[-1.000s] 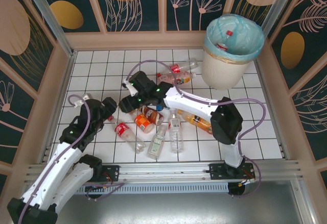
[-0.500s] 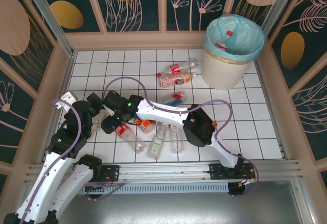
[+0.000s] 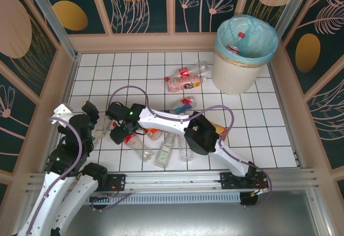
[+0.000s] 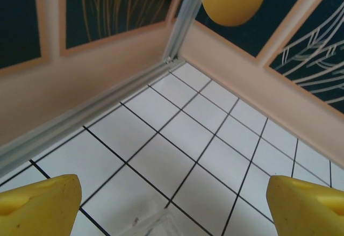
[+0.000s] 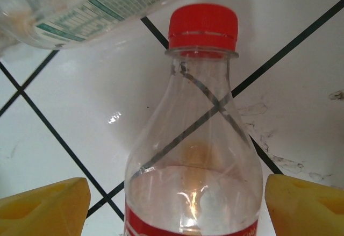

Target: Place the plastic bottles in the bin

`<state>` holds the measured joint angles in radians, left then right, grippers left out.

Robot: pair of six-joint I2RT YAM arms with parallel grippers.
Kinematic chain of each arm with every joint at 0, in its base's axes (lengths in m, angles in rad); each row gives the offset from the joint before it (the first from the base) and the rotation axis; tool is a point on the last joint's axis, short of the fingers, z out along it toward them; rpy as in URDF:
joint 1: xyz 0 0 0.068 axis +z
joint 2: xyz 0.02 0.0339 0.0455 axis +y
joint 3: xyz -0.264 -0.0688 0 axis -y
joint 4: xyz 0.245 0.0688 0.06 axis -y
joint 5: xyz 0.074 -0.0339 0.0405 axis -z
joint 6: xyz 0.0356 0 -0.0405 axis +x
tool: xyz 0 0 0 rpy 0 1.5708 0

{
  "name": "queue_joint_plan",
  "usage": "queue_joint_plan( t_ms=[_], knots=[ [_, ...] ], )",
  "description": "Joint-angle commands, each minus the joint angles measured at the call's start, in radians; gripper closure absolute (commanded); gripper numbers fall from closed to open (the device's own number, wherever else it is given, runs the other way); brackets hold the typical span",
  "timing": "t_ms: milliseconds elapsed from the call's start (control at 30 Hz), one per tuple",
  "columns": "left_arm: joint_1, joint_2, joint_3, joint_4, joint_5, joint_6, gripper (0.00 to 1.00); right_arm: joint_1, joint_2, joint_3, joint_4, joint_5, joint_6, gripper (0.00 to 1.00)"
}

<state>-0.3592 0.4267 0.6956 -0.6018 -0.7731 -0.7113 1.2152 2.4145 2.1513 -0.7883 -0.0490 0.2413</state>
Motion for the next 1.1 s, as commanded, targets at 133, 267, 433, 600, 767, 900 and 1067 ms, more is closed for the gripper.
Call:
queue_joint_plan(
  t_ms=[133,267,433,600,767,900,1067],
  knots=[
    [0.002,-0.042,-0.011,0.027,-0.100,0.010,0.11,0.001,0.045,0.046,-0.017,-0.009,-0.014,0.15],
    [0.002,-0.041,-0.013,0.035,-0.087,0.015,0.11,0.000,0.064,0.067,-0.021,-0.006,-0.014,0.16],
    [0.002,-0.039,-0.020,0.043,-0.070,0.014,0.11,-0.003,0.063,0.077,-0.030,0.000,-0.017,0.20],
    [0.001,-0.040,-0.015,0.045,-0.066,0.022,0.11,-0.005,0.044,0.077,-0.032,0.005,-0.019,0.28],
    [0.002,-0.039,-0.007,0.056,-0.059,0.042,0.11,-0.005,0.013,0.062,-0.029,0.014,-0.016,0.35],
    [0.002,-0.039,-0.002,0.067,-0.053,0.050,0.11,-0.005,-0.015,0.043,-0.020,0.015,-0.014,0.38],
    [0.001,-0.026,0.019,0.102,-0.030,0.106,0.12,-0.008,-0.069,0.030,0.009,-0.019,-0.006,0.39]
  ],
)
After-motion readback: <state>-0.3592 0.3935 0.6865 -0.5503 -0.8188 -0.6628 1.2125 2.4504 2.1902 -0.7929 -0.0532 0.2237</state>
